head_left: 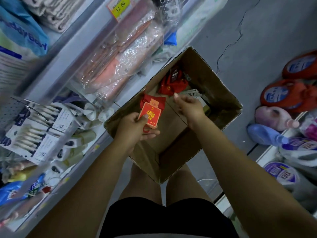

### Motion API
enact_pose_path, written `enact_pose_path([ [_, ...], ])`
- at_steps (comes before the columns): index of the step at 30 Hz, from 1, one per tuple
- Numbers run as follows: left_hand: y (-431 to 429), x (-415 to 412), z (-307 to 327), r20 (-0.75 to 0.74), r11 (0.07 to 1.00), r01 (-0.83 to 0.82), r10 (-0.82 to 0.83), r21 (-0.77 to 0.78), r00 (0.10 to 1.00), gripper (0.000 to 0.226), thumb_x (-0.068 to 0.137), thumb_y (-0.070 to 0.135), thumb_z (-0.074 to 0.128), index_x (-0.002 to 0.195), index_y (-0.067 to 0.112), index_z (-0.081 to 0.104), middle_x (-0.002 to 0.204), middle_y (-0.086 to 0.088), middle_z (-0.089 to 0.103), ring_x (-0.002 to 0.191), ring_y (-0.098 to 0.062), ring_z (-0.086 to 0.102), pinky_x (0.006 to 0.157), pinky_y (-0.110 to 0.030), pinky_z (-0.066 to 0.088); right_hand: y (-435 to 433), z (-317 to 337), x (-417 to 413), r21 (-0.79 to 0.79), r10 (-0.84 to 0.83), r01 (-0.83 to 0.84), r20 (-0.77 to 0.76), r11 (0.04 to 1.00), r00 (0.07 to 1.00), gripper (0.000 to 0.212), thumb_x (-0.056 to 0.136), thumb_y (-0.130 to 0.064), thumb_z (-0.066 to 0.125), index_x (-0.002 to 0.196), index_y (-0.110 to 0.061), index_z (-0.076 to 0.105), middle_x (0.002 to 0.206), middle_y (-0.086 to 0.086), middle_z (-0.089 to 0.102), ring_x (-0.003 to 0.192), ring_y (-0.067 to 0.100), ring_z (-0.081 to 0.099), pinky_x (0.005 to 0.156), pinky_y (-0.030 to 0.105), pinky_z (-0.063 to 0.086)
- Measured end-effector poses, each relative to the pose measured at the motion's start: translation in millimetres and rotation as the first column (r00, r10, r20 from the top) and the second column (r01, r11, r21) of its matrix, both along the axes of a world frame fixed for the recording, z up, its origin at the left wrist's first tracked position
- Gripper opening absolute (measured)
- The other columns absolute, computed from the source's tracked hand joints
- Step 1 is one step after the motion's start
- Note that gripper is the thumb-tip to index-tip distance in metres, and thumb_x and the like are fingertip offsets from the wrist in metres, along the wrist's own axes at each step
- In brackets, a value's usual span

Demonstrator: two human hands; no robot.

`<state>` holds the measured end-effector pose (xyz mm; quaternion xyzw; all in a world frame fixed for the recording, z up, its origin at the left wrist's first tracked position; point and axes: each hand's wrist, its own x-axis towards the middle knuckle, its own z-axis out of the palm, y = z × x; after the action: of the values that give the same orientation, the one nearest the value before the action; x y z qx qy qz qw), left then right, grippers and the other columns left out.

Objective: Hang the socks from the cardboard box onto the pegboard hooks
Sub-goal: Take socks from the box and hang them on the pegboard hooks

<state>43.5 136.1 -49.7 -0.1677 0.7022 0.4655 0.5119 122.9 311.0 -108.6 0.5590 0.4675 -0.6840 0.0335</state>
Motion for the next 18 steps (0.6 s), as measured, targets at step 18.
enact_pose_path([
  [18,-15,-13,-19,-0.112,0.999,0.040,-0.038,0.016,0.993,0.018,0.096,0.023,0.068,0.107,0.010,0.071,0.074,-0.002,0.072,0.061,-0.005,0.065,0.059,-0.020,0.052,45,-111,-73,0.312,0.194,-0.183,-0.005,0.932,0.981,0.052,0.080,-0.021,0.083,0.126,-0.016,0.060,0.120,0.012,0.068,0.107,0.025,0.064,0.093,0.045,0.056],
])
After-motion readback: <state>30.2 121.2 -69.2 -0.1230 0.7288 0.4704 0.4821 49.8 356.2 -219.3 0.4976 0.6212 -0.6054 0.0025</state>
